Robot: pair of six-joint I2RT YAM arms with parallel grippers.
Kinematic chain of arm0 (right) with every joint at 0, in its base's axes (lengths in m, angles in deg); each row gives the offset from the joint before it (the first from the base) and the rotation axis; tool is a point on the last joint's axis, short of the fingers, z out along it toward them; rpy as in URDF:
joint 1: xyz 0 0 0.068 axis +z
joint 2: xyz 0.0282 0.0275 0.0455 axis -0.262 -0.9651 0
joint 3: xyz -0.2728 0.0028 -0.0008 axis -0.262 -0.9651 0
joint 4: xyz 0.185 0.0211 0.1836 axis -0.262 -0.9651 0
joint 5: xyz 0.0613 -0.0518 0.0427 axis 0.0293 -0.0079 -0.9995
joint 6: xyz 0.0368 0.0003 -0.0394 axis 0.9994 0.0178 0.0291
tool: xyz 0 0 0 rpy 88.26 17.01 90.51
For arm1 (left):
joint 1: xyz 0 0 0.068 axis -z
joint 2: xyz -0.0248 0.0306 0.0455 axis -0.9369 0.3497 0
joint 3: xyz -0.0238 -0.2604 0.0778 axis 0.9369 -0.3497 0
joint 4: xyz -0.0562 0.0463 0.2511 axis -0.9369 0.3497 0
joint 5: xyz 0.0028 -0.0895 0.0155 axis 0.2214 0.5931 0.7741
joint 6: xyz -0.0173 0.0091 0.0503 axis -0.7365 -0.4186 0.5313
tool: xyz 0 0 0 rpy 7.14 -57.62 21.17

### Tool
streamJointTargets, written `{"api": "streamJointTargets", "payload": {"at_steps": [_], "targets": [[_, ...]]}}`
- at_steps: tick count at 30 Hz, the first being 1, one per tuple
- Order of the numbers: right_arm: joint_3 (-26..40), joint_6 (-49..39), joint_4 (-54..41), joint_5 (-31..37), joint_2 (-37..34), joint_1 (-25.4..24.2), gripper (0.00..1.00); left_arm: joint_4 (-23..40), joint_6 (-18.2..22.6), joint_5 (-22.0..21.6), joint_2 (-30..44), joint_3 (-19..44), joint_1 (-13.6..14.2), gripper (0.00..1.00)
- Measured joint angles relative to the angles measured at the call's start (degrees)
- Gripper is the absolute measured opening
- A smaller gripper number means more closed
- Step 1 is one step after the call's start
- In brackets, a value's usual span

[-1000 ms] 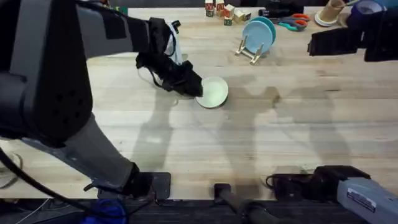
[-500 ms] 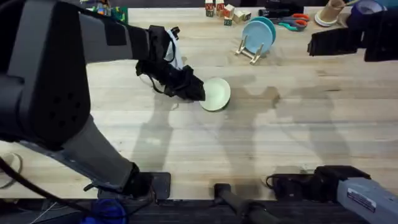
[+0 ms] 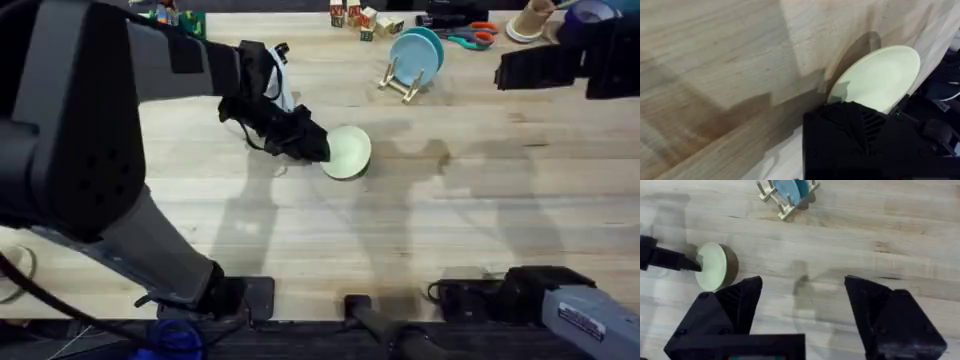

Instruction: Pick up the plates from the table one by one and place each into a slot on the dish rack.

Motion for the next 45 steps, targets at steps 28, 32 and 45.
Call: {"api": "streamJointTargets", "payload": {"at_steps": [28,32,45], "targets": [[0.2,3.1,-4.8,-24.2,-13.1,0.1,0.994,-1.1,0.0,0.5,0.0,-0.3,0.0,0.041],[0.0,3.7,-4.3,-26.0,-13.5,1.3,0.994,-1.3,0.0,0.7,0.0,-0.4,0.0,0.042],[-17.3,12.8,16.1,-28.1,-14.9,11.4,0.995,-1.3,0.0,0.8,0.0,-0.5,0.0,0.043]]}}
